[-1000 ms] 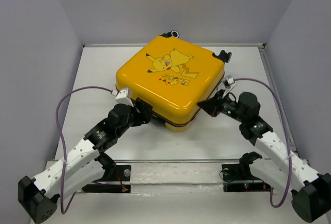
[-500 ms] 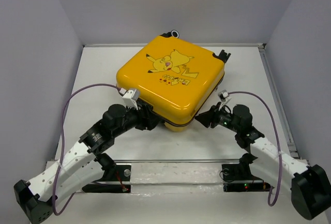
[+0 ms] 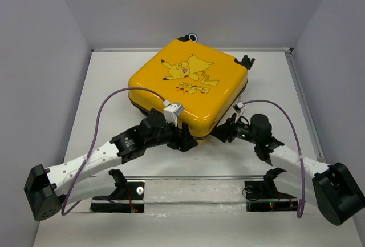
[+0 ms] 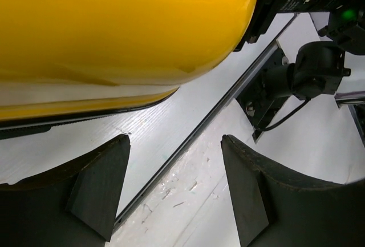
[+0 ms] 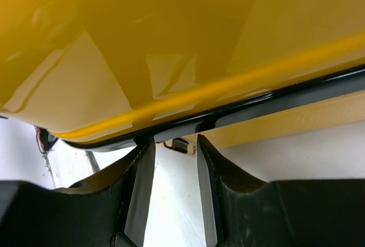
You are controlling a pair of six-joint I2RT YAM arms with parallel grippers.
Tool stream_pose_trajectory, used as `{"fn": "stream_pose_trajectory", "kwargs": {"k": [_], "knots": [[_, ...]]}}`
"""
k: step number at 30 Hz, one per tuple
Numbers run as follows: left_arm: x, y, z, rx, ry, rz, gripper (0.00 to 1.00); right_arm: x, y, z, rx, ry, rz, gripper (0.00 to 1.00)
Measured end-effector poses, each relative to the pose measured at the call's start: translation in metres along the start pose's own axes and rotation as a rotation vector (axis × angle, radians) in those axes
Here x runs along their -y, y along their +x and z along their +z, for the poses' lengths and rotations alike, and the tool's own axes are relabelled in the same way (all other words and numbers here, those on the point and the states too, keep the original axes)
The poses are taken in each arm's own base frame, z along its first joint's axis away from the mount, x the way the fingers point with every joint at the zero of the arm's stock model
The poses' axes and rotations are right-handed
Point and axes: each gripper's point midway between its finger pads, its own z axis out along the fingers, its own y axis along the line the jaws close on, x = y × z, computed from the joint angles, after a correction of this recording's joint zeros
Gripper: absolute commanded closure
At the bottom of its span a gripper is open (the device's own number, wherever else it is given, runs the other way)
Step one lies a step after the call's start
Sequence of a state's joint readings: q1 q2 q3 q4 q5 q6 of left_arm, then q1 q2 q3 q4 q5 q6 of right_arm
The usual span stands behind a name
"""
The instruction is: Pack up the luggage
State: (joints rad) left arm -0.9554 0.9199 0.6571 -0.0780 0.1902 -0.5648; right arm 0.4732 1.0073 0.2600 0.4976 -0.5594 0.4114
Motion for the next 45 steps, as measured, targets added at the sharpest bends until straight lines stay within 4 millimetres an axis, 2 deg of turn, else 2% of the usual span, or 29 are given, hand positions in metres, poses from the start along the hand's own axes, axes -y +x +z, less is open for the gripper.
{"fn": "stream_pose_trajectory", "kwargs": {"k": [3, 5, 6, 8, 17, 22, 28, 32, 34, 38, 39, 41, 42, 43, 45], "knots": [[0.002, -0.007, 0.007, 0.017, -0.003, 0.004, 0.24, 0.005, 0.004, 0.005, -0.009, 0.004, 0.006, 0.68], [0.003, -0.014, 0.010, 0.037, -0.010, 0.006, 0.24, 0.005, 0.003, 0.007, -0.005, -0.003, 0.003, 0.78], [0.004, -0.017, 0.011, 0.045, -0.011, 0.009, 0.24, 0.003, 0.002, 0.008, -0.001, -0.009, -0.004, 0.87], [0.006, -0.022, 0.013, 0.055, -0.012, 0.011, 0.24, -0.001, 0.002, 0.009, 0.003, -0.024, -0.008, 0.93], [0.008, -0.032, 0.025, 0.031, -0.070, 0.029, 0.25, -0.013, 0.008, 0.007, 0.027, 0.024, -0.017, 0.93], [0.009, -0.041, 0.044, 0.011, -0.105, 0.036, 0.26, -0.046, 0.028, 0.007, 0.006, 0.039, -0.024, 0.93], [0.010, -0.037, 0.053, -0.040, -0.132, 0.027, 0.28, -0.055, 0.041, 0.011, 0.067, 0.191, 0.008, 0.93], [0.019, -0.035, 0.058, -0.081, -0.121, -0.003, 0.30, -0.065, 0.048, 0.028, 0.127, 0.263, 0.037, 0.93], [0.016, -0.036, 0.058, -0.093, -0.150, -0.006, 0.26, -0.068, 0.047, 0.042, 0.181, 0.303, 0.069, 0.93], [0.018, -0.047, 0.054, -0.076, -0.177, -0.011, 0.09, -0.077, 0.045, 0.067, 0.314, 0.316, 0.178, 0.93], [0.020, -0.052, 0.051, -0.070, -0.187, -0.004, 0.03, -0.078, 0.047, 0.069, 0.325, 0.304, 0.196, 0.93], [0.023, -0.066, 0.042, -0.051, -0.212, 0.016, 0.01, -0.082, 0.049, 0.068, 0.335, 0.280, 0.237, 0.93], [0.023, -0.082, 0.034, -0.010, -0.228, 0.029, 0.01, -0.088, 0.053, 0.066, 0.317, 0.254, 0.263, 0.93], [0.021, -0.107, 0.026, 0.065, -0.239, 0.043, 0.01, -0.095, 0.061, 0.064, 0.281, 0.226, 0.277, 0.93], [0.002, -0.167, 0.001, 0.239, -0.277, 0.014, 0.01, -0.105, 0.073, 0.058, 0.238, 0.190, 0.288, 0.93]]}}
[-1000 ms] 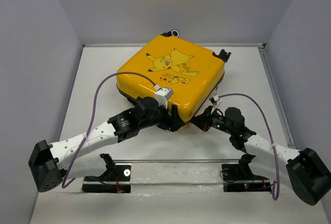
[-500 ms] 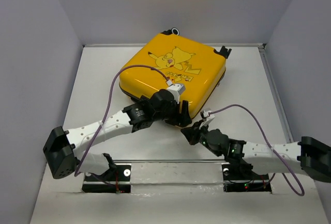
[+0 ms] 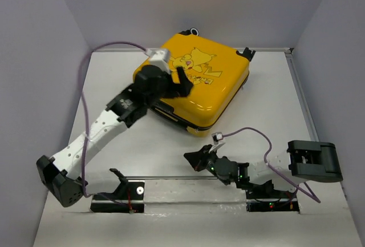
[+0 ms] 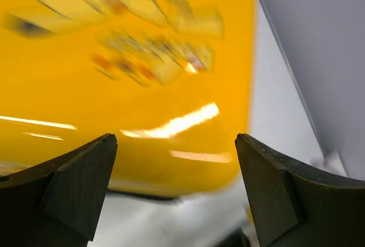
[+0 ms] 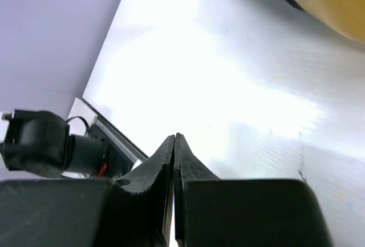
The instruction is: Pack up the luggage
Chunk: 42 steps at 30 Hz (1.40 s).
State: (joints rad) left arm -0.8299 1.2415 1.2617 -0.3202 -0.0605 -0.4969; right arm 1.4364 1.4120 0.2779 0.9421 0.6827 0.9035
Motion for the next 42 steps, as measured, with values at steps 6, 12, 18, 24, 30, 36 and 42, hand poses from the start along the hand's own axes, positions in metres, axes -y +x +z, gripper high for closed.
{"fn": "stream_pose_trajectory", "kwargs": {"k": [6, 12, 18, 24, 30, 36, 42], "knots": [[-0.191, -0.152, -0.074, 0.476, -0.442, -0.175, 0.01, 0.006, -0.002, -0.013, -0.034, 0.023, 0.002, 0.91], [-0.273, -0.137, -0.046, 0.361, -0.515, -0.255, 0.01, 0.013, -0.017, -0.022, -0.076, 0.139, -0.085, 0.31], [-0.311, -0.105, 0.017, 0.182, -0.422, -0.327, 0.01, 0.022, -0.125, -0.044, 0.086, 0.250, -0.044, 0.22], [-0.307, -0.136, 0.061, 0.155, -0.262, -0.316, 0.01, 0.044, -0.255, -0.091, 0.382, 0.422, -0.051, 0.93], [-0.320, -0.160, 0.079, 0.178, -0.272, -0.311, 0.01, 0.141, -0.322, -0.072, 0.384, 0.783, -0.106, 0.93], [-0.363, -0.169, 0.118, 0.168, -0.354, -0.338, 0.01, 0.241, -0.303, -0.050, 0.151, 0.928, -0.031, 0.93], [-0.390, -0.107, 0.164, 0.022, -0.433, -0.386, 0.01, 0.255, -0.296, 0.010, 0.017, 0.800, 0.000, 0.93]]}}
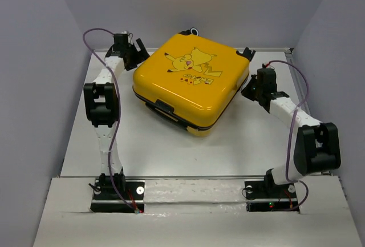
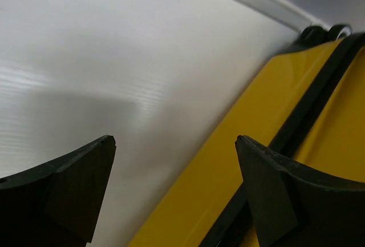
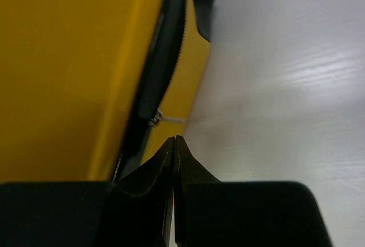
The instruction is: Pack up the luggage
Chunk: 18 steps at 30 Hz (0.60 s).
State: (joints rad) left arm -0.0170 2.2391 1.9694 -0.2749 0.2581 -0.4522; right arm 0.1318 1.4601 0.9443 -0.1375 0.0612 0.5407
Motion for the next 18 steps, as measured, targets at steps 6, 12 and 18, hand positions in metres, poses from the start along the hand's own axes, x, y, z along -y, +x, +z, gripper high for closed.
{"fn": "stream_pose_trajectory", "kwargs": {"k": [6, 12, 18], "knots": [[-0.008, 0.063, 0.019, -0.068, -0.038, -0.025, 0.01, -0.027, 0.007, 0.024, -0.069, -0.142, 0.011, 0.93], [-0.020, 0.080, -0.015, 0.007, -0.069, -0.081, 0.01, -0.028, 0.013, 0.047, -0.128, -0.158, 0.001, 0.93], [-0.051, 0.110, -0.085, 0.090, -0.177, -0.130, 0.01, -0.059, -0.010, 0.082, -0.151, -0.233, -0.064, 0.92]]}}
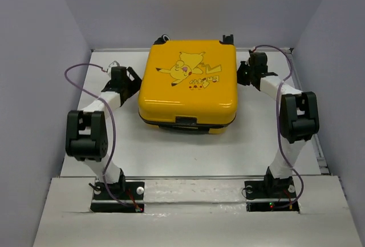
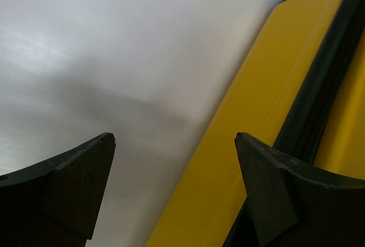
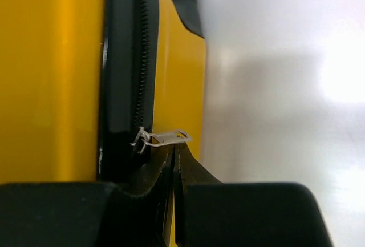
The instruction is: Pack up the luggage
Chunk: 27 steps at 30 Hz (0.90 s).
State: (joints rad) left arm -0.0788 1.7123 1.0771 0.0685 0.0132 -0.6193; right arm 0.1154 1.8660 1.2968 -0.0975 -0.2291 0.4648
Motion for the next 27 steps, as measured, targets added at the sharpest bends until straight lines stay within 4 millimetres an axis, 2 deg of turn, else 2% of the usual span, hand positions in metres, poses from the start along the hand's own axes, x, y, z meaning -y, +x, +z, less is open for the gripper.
{"fn": "stream_pose_trajectory", "kwargs": {"k": [1, 4, 5, 6, 8, 11, 13, 16, 19, 20, 21, 22, 23, 24, 25, 26, 27], "knots": [[-0.006, 0.004, -0.008, 0.009, -0.009, -0.007, 0.01, -0.004, -0.005, 0.006, 0.001, -0.011, -0.009, 0.90], [-0.025, 0.025, -0.048, 0.029, -0.010, -0.027, 0.01, -0.020, -0.022, 0.027, 0.004, -0.065, -0.032, 0.71], [-0.026, 0.029, -0.055, 0.030, -0.006, -0.026, 0.01, -0.022, -0.025, 0.031, 0.002, -0.074, -0.033, 0.64], [-0.028, 0.034, -0.065, 0.031, -0.004, -0.017, 0.01, -0.026, -0.027, 0.035, -0.005, -0.081, -0.037, 0.49], [-0.032, 0.042, -0.079, 0.021, -0.020, 0.011, 0.01, -0.028, -0.032, 0.044, -0.023, -0.079, -0.042, 0.34], [-0.039, 0.045, -0.092, 0.011, -0.053, 0.054, 0.01, -0.030, -0.042, 0.048, -0.013, -0.070, -0.041, 0.23], [-0.042, 0.042, -0.101, 0.023, -0.067, 0.072, 0.01, -0.032, -0.045, 0.046, -0.014, -0.068, -0.040, 0.20], [-0.035, 0.025, -0.123, 0.070, -0.058, 0.101, 0.01, -0.036, -0.048, 0.035, -0.019, -0.078, -0.024, 0.17], [0.004, -0.021, -0.156, 0.201, 0.037, 0.098, 0.01, -0.057, -0.072, 0.003, 0.030, -0.140, -0.023, 0.17], [0.028, -0.041, -0.171, 0.252, 0.113, 0.091, 0.01, -0.072, -0.081, -0.020, 0.048, -0.191, -0.034, 0.18], [0.042, -0.053, -0.182, 0.288, 0.159, 0.090, 0.01, -0.082, -0.090, -0.037, 0.077, -0.208, -0.048, 0.19], [0.066, -0.070, -0.201, 0.337, 0.239, 0.092, 0.01, -0.103, -0.100, -0.069, 0.117, -0.267, -0.075, 0.20], [0.081, -0.080, -0.215, 0.372, 0.296, 0.096, 0.01, -0.112, -0.106, -0.087, 0.144, -0.291, -0.093, 0.25], [0.089, -0.084, -0.224, 0.388, 0.328, 0.097, 0.01, -0.127, -0.114, -0.117, 0.190, -0.331, -0.125, 0.30], [0.097, -0.088, -0.236, 0.406, 0.369, 0.100, 0.01, -0.138, -0.120, -0.145, 0.241, -0.361, -0.158, 0.39], [0.101, -0.087, -0.245, 0.410, 0.405, 0.105, 0.01, -0.146, -0.122, -0.167, 0.281, -0.382, -0.184, 0.64], [0.103, -0.084, -0.250, 0.404, 0.429, 0.111, 0.01, -0.149, -0.120, -0.183, 0.305, -0.391, -0.203, 0.76]]}}
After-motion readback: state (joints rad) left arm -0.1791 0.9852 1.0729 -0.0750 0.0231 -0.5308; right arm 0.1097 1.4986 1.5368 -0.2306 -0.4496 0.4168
